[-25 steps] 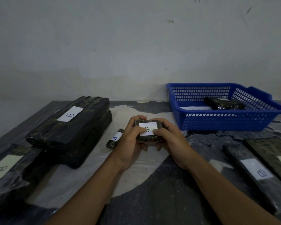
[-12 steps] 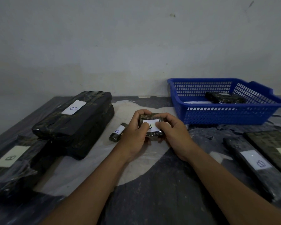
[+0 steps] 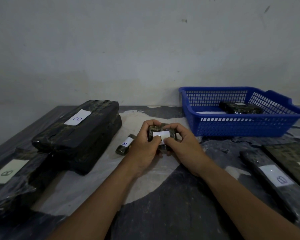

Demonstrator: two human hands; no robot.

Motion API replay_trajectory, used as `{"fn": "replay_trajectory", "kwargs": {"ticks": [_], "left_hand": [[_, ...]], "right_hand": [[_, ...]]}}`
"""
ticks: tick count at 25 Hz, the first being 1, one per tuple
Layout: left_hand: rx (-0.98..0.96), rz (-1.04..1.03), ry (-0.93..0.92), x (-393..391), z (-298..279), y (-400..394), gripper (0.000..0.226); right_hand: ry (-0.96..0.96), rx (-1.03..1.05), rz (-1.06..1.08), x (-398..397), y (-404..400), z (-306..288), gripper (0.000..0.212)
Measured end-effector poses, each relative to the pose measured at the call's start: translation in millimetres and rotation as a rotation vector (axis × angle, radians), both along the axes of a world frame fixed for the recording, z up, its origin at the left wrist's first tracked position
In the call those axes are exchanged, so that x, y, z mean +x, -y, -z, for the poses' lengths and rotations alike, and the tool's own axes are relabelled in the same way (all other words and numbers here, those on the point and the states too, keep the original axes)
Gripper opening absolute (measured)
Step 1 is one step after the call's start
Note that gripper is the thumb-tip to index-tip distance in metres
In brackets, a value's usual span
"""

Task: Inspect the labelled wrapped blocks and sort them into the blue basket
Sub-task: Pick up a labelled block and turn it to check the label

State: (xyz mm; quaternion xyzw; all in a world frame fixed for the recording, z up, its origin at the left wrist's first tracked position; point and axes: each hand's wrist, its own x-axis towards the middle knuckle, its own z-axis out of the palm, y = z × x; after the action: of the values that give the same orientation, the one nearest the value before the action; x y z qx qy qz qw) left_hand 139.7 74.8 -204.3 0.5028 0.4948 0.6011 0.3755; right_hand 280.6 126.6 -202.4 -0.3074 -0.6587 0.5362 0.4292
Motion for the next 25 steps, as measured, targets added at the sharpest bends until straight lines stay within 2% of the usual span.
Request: {"fn": "replay_trajectory", "kwargs": {"ticks": [4, 7, 11, 14, 17, 21, 25], "left_hand": [[-0.064, -0.007, 0.092, -1, 0, 0, 0.044], [-0.092, 0.012, 0.233, -4, 0, -5, 0.04], [-0.086, 0.007, 0.237, -3, 1, -6, 0.04], [-0.082, 0.055, 0.277, -2, -3, -5, 0.03], [-0.05, 0.019, 0.322, -3, -4, -6, 0.023], [-0.04, 0.046, 0.257, -7, 2, -6, 0.028], [-0.053, 0.097, 0.302, -7, -2, -4, 0.028]], "right_hand": [[-0.025, -0.018, -0.004, 2, 1, 1, 0.033], [-0.139, -0.133, -0.058, 3, -2, -1, 0.038], [-0.263, -0.194, -0.039, 3, -6, -1, 0.038], [-0.252, -0.162, -0.011, 3, -7, 1, 0.042], [-0.256, -0.164, -0.014, 3, -8, 0, 0.04], [-0.232, -0.231, -0.046, 4, -9, -1, 0.031], [-0.189, -0.233, -0.021, 2, -11, 1, 0.031]]}}
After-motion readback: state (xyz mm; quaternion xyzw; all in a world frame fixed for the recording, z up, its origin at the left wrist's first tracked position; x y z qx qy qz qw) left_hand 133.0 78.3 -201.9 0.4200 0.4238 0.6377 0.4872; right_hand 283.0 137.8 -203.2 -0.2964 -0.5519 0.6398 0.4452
